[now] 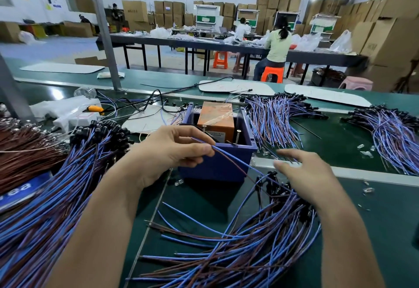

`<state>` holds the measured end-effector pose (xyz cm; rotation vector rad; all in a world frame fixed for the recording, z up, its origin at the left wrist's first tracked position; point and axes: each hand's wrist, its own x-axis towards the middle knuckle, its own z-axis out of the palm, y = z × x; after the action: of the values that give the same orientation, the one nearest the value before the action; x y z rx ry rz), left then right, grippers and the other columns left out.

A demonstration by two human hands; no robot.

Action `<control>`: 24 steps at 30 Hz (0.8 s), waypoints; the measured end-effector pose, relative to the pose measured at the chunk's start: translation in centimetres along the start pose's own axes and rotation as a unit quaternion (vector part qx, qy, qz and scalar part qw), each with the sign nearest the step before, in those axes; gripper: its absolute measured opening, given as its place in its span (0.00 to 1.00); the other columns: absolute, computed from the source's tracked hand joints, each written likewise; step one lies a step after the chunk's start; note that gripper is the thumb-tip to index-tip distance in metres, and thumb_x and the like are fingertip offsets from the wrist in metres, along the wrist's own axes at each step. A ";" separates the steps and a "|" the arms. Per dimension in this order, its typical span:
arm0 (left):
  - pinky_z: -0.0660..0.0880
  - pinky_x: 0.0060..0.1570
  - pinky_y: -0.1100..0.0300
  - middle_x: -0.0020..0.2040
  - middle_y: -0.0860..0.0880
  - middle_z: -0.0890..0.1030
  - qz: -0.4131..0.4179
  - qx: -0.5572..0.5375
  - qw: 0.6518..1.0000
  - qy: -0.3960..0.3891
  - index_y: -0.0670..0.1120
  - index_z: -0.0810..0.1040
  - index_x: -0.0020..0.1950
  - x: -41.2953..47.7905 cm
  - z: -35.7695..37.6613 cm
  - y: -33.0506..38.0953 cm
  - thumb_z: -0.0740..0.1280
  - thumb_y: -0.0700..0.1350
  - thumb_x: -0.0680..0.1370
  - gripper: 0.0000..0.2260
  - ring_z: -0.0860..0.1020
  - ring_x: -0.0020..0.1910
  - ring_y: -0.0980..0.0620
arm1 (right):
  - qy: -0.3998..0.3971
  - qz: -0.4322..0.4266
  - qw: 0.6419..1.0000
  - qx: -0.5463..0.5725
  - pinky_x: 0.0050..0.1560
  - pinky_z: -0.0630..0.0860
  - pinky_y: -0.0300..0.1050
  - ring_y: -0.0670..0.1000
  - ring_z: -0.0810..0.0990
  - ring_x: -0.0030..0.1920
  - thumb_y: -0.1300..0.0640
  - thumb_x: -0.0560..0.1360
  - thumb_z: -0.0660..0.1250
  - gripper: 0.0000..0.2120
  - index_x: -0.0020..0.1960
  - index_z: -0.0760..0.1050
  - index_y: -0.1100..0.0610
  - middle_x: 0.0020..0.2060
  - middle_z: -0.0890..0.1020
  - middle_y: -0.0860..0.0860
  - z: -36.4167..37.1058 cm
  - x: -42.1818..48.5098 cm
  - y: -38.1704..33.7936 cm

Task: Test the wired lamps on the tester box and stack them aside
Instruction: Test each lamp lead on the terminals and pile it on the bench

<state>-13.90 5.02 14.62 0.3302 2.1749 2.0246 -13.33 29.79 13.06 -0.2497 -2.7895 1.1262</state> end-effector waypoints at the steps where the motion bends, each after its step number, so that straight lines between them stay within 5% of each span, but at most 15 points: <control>1: 0.76 0.33 0.67 0.39 0.46 0.85 -0.002 -0.006 1.000 -0.005 0.48 0.85 0.39 0.1 0.2 0.0 0.74 0.45 0.63 0.07 0.77 0.30 0.58 | -0.022 -0.029 0.998 0.057 0.55 0.73 0.42 0.48 0.78 0.54 0.54 0.76 0.68 0.12 0.59 0.79 0.46 0.57 0.81 0.50 0.1 -0.4 -0.9; 4: 0.76 0.34 0.67 0.39 0.47 0.85 -0.002 -0.011 1.000 -0.020 0.49 0.85 0.40 0.2 0.8 -0.1 0.75 0.48 0.61 0.10 0.77 0.31 0.59 | -0.136 -0.124 0.961 0.205 0.39 0.78 0.33 0.42 0.83 0.43 0.59 0.74 0.71 0.07 0.50 0.81 0.49 0.44 0.86 0.47 0.8 -2.0 -3.5; 6: 0.75 0.33 0.68 0.37 0.48 0.83 -0.003 -0.025 1.000 -0.018 0.49 0.86 0.40 0.3 1.2 -0.2 0.75 0.49 0.59 0.11 0.76 0.31 0.59 | -0.154 -0.174 0.950 0.210 0.35 0.79 0.36 0.46 0.84 0.40 0.60 0.72 0.72 0.06 0.46 0.82 0.50 0.39 0.86 0.50 1.7 -2.6 -4.5; 10: 0.75 0.31 0.68 0.33 0.52 0.82 -0.025 -0.107 0.994 -0.011 0.49 0.85 0.37 0.6 1.9 -0.4 0.73 0.47 0.61 0.07 0.76 0.29 0.59 | -0.116 -0.188 0.941 0.256 0.33 0.79 0.38 0.49 0.83 0.35 0.64 0.73 0.71 0.04 0.43 0.81 0.55 0.37 0.85 0.57 3.1 -2.4 -5.0; 16: 0.75 0.28 0.66 0.40 0.50 0.85 -0.069 -0.164 0.984 0.020 0.48 0.83 0.37 1.6 2.9 -1.7 0.71 0.47 0.66 0.04 0.78 0.29 0.58 | -0.050 -0.114 0.945 0.301 0.31 0.79 0.39 0.47 0.82 0.31 0.64 0.75 0.69 0.08 0.38 0.82 0.55 0.32 0.83 0.55 3.9 -1.4 -3.9; 24: 0.75 0.28 0.69 0.31 0.53 0.80 -0.100 -0.169 0.975 0.102 0.44 0.83 0.43 2.9 3.0 -4.1 0.66 0.43 0.78 0.08 0.72 0.24 0.62 | 0.082 -0.054 0.988 0.118 0.31 0.67 0.22 0.35 0.74 0.25 0.59 0.76 0.67 0.07 0.44 0.85 0.57 0.27 0.80 0.45 3.9 0.4 -1.6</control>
<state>-16.12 8.37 10.43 -0.1391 1.8239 2.3392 -14.60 26.09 11.42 -0.1582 -2.4684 1.3275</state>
